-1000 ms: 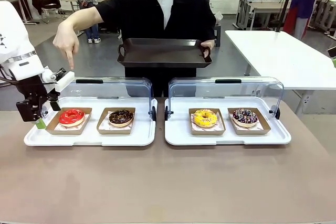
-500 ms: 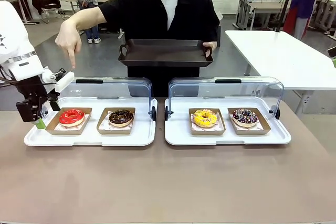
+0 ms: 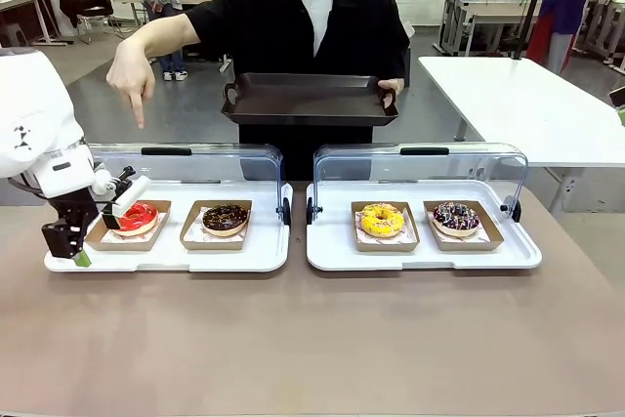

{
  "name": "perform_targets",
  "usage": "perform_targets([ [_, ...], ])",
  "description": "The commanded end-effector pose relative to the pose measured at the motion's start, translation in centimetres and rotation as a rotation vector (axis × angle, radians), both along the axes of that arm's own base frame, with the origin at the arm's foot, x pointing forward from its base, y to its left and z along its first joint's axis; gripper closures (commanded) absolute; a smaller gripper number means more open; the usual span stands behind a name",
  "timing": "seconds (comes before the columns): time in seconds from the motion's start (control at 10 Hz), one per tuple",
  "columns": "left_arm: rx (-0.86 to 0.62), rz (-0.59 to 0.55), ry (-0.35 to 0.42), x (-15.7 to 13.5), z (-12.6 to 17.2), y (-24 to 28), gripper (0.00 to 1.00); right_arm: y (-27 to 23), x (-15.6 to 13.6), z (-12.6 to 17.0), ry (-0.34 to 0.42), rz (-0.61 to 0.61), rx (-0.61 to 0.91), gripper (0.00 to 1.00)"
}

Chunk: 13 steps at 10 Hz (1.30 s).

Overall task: Provide the desired donut to the person.
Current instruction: Pick up and lift the Paper togo box containing the Donut pointed at by the person.

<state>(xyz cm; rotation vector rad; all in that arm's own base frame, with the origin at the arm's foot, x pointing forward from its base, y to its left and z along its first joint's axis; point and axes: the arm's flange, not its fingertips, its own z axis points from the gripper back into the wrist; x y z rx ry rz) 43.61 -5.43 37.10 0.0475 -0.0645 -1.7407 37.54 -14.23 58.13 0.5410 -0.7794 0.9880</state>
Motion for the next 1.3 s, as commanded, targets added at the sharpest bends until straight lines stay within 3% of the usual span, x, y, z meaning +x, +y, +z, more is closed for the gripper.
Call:
perform_targets([
  [0.0, 0.028, 0.042, -0.012, 1.2, -1.5, 0.7, 0.00, -0.1, 0.3, -0.1, -0.019, 0.014, 0.025, 0.00],
  [0.4, 0.021, 0.073, -0.020, 4.0, -3.0, 1.7, 0.00, -0.1, 0.3, -0.1, -0.019, 0.014, 0.025, 0.00],
  [0.7, -0.001, 0.097, -0.032, 5.6, -1.8, 2.2, 0.00, -0.1, 0.3, -0.1, -0.019, 0.014, 0.025, 0.00],
  [1.2, -0.030, 0.110, -0.006, 5.3, -1.1, 2.5, 0.00, -0.1, 0.3, -0.1, -0.019, 0.014, 0.025, 0.00],
])
